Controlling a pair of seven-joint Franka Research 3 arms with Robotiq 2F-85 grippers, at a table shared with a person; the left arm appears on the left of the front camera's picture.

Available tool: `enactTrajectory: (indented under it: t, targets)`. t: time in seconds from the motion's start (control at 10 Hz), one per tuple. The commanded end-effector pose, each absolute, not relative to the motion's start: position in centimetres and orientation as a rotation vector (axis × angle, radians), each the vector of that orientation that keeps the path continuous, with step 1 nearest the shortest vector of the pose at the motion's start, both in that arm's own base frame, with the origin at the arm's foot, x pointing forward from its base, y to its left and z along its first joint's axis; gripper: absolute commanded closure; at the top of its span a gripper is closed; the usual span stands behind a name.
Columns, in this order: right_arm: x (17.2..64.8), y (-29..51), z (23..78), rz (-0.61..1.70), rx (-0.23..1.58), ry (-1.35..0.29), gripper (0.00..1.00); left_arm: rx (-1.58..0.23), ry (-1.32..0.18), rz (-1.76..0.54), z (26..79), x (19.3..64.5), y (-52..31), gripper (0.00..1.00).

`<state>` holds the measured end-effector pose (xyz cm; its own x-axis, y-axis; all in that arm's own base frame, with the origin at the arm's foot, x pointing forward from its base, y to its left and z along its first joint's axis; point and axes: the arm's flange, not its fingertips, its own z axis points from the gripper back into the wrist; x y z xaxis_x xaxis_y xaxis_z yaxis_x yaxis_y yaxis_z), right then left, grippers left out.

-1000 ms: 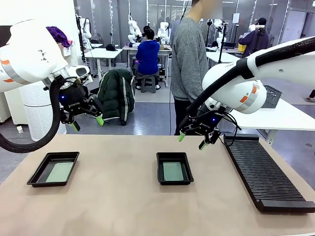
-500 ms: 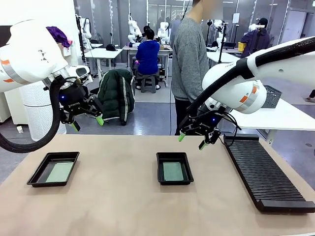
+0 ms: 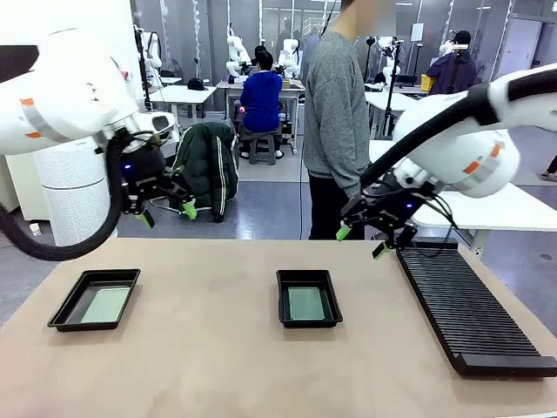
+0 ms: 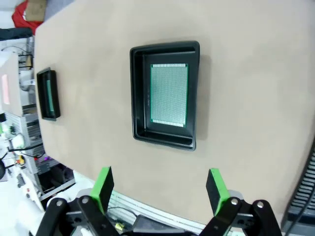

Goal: Inspect and transfer BCBs to ESD trays.
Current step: Pick up the ESD tray and place it on the left side of the table.

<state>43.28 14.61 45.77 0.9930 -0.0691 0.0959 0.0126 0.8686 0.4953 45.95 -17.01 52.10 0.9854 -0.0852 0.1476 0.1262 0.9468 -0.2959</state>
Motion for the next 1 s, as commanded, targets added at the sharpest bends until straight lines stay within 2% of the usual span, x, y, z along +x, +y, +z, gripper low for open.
enactTrajectory:
  t: [0.0, 0.6, 0.9]
  targets:
    - [41.8, 11.9, 45.1, -0.030, 0.575, -0.112, 0.00, -0.222, -0.106, -0.060, 52.9, 47.2, -21.3, 0.00]
    - [42.7, 6.3, 43.3, -0.008, 0.677, -0.102, 0.00, -0.119, 0.013, -0.176, 50.3, 48.6, -32.2, 0.00]
    - [42.1, 7.5, 44.2, -0.035, 0.625, -0.125, 0.00, -0.121, 0.038, -0.198, 48.4, 48.9, -35.8, 0.00]
